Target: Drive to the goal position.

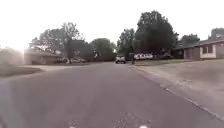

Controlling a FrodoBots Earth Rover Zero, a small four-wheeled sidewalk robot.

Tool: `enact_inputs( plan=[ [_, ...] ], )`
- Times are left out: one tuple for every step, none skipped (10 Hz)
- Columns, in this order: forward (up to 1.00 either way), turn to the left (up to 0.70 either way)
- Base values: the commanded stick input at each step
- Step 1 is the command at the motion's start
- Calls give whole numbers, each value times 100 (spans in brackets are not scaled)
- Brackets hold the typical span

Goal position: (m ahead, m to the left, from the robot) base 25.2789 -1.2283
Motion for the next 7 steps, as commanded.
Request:
enact_inputs(
  plan=[
    [100,0],
    [100,0],
    [100,0],
    [100,-1],
    [100,-17],
    [100,-33],
    [100,-39]
  ],
)
